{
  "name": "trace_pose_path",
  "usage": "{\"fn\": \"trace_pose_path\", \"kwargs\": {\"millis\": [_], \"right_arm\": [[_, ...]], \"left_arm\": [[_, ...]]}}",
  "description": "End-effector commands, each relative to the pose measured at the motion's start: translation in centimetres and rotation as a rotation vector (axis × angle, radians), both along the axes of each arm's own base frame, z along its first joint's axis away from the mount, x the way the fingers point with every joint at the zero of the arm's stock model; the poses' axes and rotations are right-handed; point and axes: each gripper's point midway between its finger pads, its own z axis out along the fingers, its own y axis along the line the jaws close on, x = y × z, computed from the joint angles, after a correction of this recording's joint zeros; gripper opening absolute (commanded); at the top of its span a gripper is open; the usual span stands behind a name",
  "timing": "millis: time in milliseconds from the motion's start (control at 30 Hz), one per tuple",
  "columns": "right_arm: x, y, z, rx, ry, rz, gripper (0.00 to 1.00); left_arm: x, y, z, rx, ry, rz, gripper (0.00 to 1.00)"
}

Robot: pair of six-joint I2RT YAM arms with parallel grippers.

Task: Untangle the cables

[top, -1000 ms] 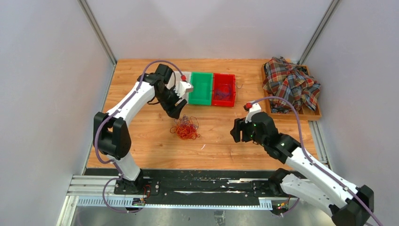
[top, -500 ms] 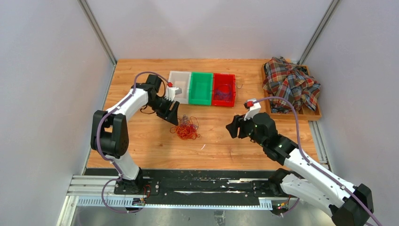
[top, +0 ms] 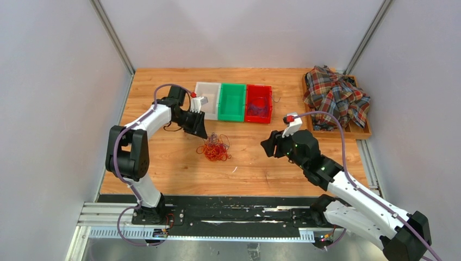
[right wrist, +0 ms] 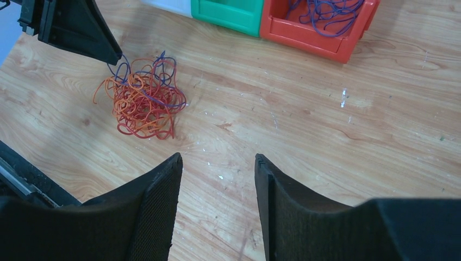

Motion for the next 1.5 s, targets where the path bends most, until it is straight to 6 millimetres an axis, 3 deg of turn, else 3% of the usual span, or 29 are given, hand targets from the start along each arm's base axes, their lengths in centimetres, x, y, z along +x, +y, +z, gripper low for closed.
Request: {"fn": "trace_pose_path", "kwargs": {"millis": [0, 233, 367, 433, 533, 700, 833, 933, 1067, 1300, 1467], "right_arm": [[0.3, -0.1, 0.9, 0.022, -0.033, -0.021, 0.51], [0.4, 0.0, 1.4, 0.031, -0.049, -0.021, 0.5], [0.8, 0.9, 2.3, 0.058, -0.078, 0.002, 0.51], [1.2, 1.9, 3.3, 0.065, -0.113, 0.03, 0.57], [2.0, 4.1, 4.6, 0.054, -0.149, 0.092, 0.68], [2.9, 9.0, 8.4, 0.104, -0.261, 0.222, 0.76], [2.6, 13.2, 11.4, 0.137, -0.375, 0.362, 0.8], [1.7, 15.8, 12.4, 0.13, -0.468, 0.462, 0.82], [2.3, 17.5, 13.2, 0.127, -0.528, 0.476, 0.84], [4.5, 19.2, 12.6, 0.086, -0.528, 0.451, 0.84], [6.3, 20.2, 10.8, 0.077, -0.493, 0.399, 0.78]], "left_arm": [[0.8, 0.1, 0.0, -0.011, -0.024, 0.023, 0.25], [0.6, -0.1, 2.2, -0.028, -0.056, 0.011, 0.05], [0.7, -0.7, 5.6, -0.072, -0.084, -0.004, 0.01], [0.6, -1.0, 7.7, -0.096, -0.112, -0.017, 0.01], [0.4, -1.3, 11.2, -0.125, -0.166, -0.044, 0.01], [-0.8, -1.7, 15.8, -0.175, -0.24, -0.068, 0.01], [-1.7, -2.2, 18.9, -0.199, -0.311, -0.09, 0.01], [-2.3, -3.0, 21.2, -0.222, -0.361, -0.118, 0.01], [-3.0, -3.8, 24.8, -0.259, -0.446, -0.168, 0.01], [-3.9, -4.7, 30.7, -0.331, -0.567, -0.204, 0.01], [-5.4, -5.1, 35.5, -0.406, -0.649, -0.235, 0.01]]}}
